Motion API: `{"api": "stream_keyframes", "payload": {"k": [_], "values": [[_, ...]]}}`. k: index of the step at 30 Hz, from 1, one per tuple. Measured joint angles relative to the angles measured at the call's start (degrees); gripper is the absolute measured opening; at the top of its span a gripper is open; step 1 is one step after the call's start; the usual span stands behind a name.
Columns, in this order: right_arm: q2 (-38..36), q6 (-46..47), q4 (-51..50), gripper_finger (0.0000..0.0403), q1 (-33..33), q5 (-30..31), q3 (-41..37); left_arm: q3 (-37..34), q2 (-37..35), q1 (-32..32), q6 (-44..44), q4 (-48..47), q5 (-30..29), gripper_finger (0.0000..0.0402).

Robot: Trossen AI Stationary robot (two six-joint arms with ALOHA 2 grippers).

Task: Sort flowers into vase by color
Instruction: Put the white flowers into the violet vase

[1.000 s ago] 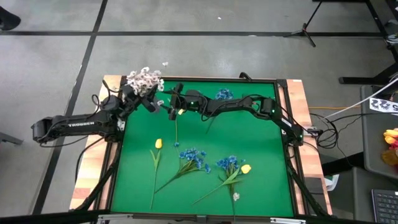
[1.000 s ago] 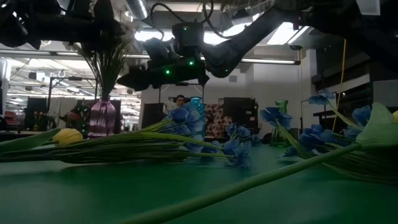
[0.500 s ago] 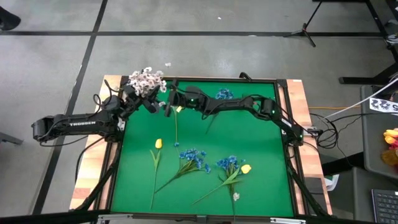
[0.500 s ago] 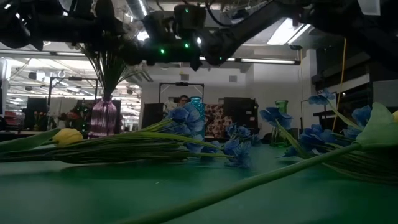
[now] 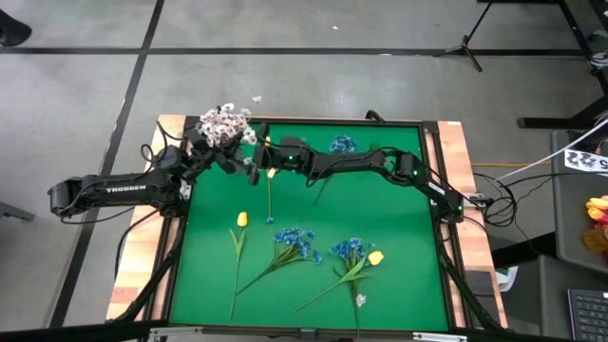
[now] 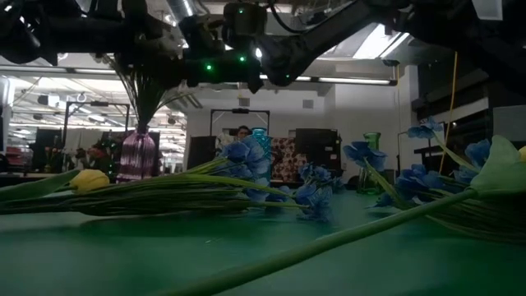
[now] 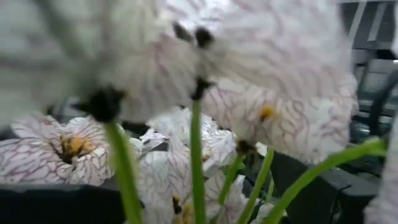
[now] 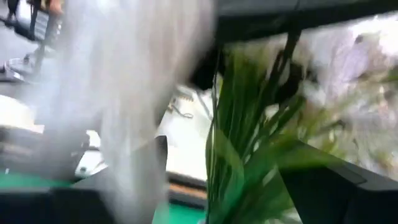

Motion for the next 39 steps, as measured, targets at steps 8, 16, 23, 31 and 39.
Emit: {"api": "stream_keyframes", "payload": {"k": [8,16,23,31,39], "values": [[0.38,-1.82,1.04,0.0293,-0.7,0.53,0.0,-0.02,0.0,0.0,-4.13,-0.22,4.0,0.0244],[0.38,-1.6,0.28,0.021,-1.42,2.45,0.0,-0.01,0.0,0.0,-7.41,-0.22,4.09,0.0244],[0.38,-1.62,0.15,0.0097,-1.53,2.67,0.0,-0.01,-0.19,-0.02,-10.09,-0.41,4.09,0.0244],[0.41,-1.6,-0.64,0.0016,-1.83,3.5,0.0,-0.01,-5.2,0.66,-2.94,1.35,0.11,0.0244],[0.41,-1.38,-1.31,0.0019,-2.16,3.52,0.0,-0.02,-10.0,0.87,-2.31,0.95,0.22,0.0244]]}}
